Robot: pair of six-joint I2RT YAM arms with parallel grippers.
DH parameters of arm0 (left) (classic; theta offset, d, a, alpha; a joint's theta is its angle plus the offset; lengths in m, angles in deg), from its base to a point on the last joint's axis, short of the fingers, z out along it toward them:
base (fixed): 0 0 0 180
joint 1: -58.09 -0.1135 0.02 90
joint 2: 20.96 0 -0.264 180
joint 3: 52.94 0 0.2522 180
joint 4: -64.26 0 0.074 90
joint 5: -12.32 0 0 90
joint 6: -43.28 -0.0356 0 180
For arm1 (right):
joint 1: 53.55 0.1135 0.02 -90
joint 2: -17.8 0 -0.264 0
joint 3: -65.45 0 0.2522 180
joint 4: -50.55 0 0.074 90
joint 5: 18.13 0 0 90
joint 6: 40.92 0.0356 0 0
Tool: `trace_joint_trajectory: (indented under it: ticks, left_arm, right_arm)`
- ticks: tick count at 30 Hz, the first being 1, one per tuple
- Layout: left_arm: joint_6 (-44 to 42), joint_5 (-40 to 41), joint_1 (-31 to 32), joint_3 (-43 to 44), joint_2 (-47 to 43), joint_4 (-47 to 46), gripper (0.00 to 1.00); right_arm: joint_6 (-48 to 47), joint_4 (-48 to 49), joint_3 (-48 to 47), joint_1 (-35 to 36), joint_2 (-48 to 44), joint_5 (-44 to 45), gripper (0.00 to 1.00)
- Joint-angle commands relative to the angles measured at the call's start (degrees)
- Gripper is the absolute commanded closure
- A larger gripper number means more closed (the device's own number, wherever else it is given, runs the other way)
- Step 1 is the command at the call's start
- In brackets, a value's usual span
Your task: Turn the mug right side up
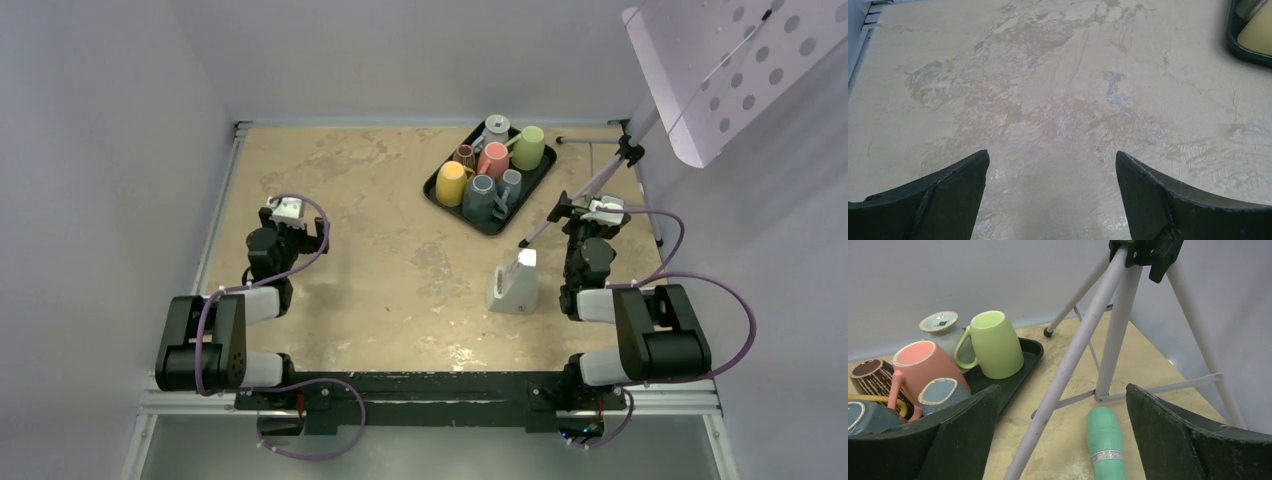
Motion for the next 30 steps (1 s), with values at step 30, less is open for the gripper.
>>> trace_joint_trajectory:
  ticks: [30]
  left_arm:
    - [-18.38, -24.87, -0.44, 48.22, -3.02, 89.68, 0.02]
  right_arm:
    - [-7.76, -78.62, -26.59, 1.80, -37.77, -38.46, 0.15]
